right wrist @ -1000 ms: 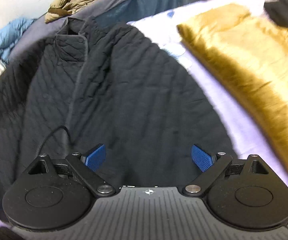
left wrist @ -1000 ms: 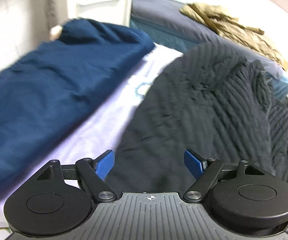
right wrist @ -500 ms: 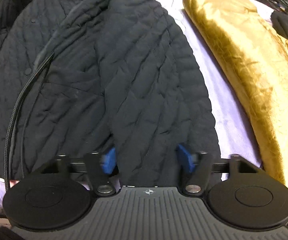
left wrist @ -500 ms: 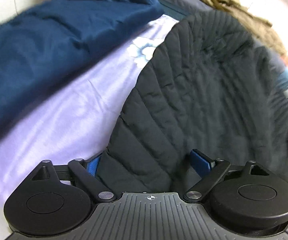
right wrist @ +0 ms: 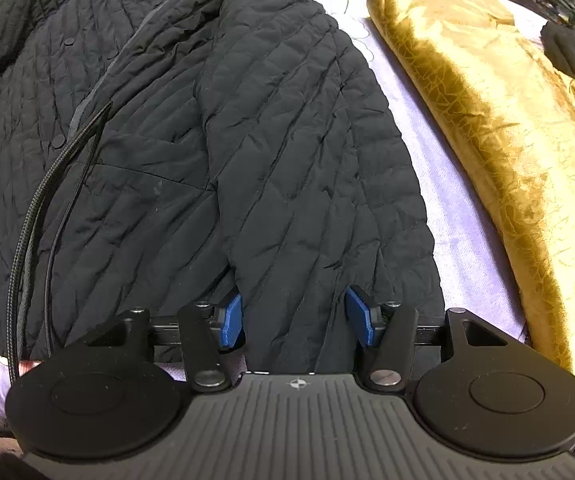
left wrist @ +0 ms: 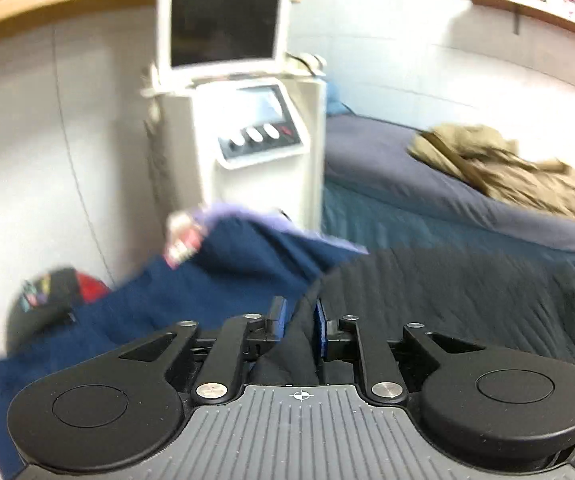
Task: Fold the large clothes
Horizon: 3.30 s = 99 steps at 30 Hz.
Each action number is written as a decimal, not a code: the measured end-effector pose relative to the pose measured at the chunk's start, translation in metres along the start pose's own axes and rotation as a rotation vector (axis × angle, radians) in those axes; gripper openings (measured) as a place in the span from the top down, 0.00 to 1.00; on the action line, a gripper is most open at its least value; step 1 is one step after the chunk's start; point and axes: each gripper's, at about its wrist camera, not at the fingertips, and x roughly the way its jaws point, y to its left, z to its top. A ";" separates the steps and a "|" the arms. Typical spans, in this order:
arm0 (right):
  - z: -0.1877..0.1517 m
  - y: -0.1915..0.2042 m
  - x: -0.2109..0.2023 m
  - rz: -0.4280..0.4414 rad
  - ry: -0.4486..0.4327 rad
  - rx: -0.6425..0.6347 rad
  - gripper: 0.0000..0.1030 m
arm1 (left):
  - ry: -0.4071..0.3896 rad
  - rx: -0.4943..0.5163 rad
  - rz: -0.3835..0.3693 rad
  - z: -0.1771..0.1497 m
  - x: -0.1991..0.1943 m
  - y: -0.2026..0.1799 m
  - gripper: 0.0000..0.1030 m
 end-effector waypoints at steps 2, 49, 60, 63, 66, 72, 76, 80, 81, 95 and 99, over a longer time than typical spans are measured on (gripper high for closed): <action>0.000 0.001 0.000 -0.004 -0.001 0.002 0.42 | -0.008 0.008 0.062 0.016 0.018 0.005 0.03; 0.163 -0.145 -0.124 -0.557 -0.582 -0.290 0.91 | 0.551 0.090 -0.364 -0.187 -0.029 -0.116 0.00; 0.160 -0.203 -0.002 -0.441 -0.191 0.184 0.61 | 0.580 -0.033 -0.259 -0.198 -0.039 -0.077 0.00; 0.129 -0.197 -0.001 -0.402 -0.202 0.287 0.29 | 0.588 -0.050 -0.243 -0.198 -0.038 -0.071 0.00; 0.111 -0.194 -0.010 -0.366 -0.265 0.312 0.26 | 0.594 -0.041 -0.240 -0.196 -0.035 -0.072 0.00; 0.107 -0.188 -0.038 -0.354 -0.345 0.253 0.14 | 0.574 0.020 -0.273 -0.185 -0.029 -0.089 0.00; 0.105 -0.182 -0.055 -0.267 -0.394 0.252 0.12 | 0.571 0.050 -0.304 -0.182 -0.025 -0.097 0.00; 0.098 -0.163 -0.062 -0.092 -0.385 0.256 0.10 | 0.578 0.096 -0.326 -0.182 -0.018 -0.102 0.00; 0.095 -0.156 -0.062 -0.052 -0.377 0.253 0.10 | 0.577 0.106 -0.327 -0.182 -0.016 -0.101 0.00; 0.056 -0.077 -0.073 0.110 -0.328 0.052 0.12 | 0.570 0.040 -0.299 -0.160 0.028 -0.044 0.00; 0.037 -0.089 -0.105 -0.122 -0.404 -0.162 0.12 | 0.592 0.078 -0.347 -0.164 0.037 -0.049 0.00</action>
